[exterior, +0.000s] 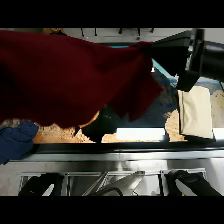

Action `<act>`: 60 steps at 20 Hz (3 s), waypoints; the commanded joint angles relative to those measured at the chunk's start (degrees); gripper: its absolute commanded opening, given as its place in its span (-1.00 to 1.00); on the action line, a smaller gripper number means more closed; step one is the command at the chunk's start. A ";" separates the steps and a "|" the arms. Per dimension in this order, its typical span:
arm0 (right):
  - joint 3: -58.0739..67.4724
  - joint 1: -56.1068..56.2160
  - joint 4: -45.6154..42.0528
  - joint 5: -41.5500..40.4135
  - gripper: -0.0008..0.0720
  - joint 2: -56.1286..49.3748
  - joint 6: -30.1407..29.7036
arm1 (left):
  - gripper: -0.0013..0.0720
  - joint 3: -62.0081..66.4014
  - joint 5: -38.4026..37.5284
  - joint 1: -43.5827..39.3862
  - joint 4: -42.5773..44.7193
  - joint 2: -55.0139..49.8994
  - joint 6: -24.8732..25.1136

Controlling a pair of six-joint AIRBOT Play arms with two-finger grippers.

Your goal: Fold the shirts.

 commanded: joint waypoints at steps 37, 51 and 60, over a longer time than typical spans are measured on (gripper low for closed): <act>-32.04 17.20 5.46 -22.62 0.72 -38.66 14.62 | 0.57 -46.29 6.19 -1.38 -10.23 -39.28 1.68; -29.00 6.32 9.35 -8.50 -0.92 -22.21 14.67 | -0.93 -41.46 -0.50 8.66 0.70 -26.14 -1.20; -28.94 1.70 10.21 -4.26 -0.92 -11.63 15.04 | -0.93 -41.44 -5.57 14.56 0.52 -8.20 -1.16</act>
